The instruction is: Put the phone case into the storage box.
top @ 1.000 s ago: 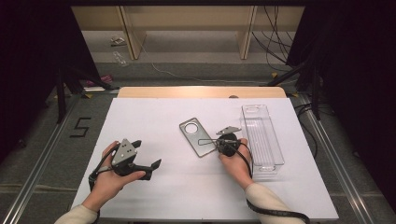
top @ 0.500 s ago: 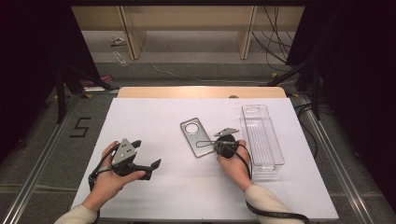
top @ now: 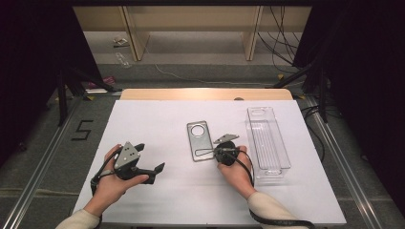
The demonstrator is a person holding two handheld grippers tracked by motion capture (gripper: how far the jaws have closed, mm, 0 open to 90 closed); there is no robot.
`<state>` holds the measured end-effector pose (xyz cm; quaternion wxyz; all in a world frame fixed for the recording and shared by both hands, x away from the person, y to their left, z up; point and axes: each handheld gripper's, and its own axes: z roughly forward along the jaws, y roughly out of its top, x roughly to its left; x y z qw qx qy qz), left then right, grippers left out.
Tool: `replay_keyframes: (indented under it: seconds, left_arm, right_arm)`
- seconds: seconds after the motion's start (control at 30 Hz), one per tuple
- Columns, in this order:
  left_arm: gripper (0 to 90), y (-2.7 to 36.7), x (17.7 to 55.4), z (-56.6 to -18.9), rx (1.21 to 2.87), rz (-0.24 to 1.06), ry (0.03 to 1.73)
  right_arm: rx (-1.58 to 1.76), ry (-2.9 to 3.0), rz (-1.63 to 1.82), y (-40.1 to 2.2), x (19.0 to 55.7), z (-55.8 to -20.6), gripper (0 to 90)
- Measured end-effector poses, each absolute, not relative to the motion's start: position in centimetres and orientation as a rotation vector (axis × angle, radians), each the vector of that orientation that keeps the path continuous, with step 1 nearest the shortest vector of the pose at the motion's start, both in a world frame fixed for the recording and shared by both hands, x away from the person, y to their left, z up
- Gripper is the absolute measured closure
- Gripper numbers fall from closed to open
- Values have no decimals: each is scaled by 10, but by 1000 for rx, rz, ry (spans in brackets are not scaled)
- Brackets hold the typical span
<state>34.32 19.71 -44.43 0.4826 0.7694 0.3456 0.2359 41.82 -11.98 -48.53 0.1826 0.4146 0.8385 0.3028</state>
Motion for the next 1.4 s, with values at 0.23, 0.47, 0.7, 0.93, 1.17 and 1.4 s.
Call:
replay_keyframes:
  seconds: [0.23, 0.47, 0.7, 0.93, 1.17, 1.4]
  left_arm:
    - [20, 197, 343, -444, 1876, 575, 842]
    - [20, 197, 343, -445, 1875, 574, 843]
    - [20, 197, 343, -444, 1874, 574, 842]
    - [20, 197, 344, -444, 1874, 575, 842]
    - [20, 197, 344, -444, 1873, 575, 842]
    - [21, 197, 344, -445, 1874, 574, 841]
  right_arm:
    - [1149, 2383, 855, -114, 414, -485, 900]
    - [1125, 2402, 853, -109, 410, -485, 900]
    - [1112, 2406, 856, -106, 409, -486, 900]
    - [1100, 2414, 858, -104, 408, -486, 900]
    - [1098, 2416, 857, -104, 407, -486, 900]
    - [1096, 2416, 859, -104, 408, -486, 900]
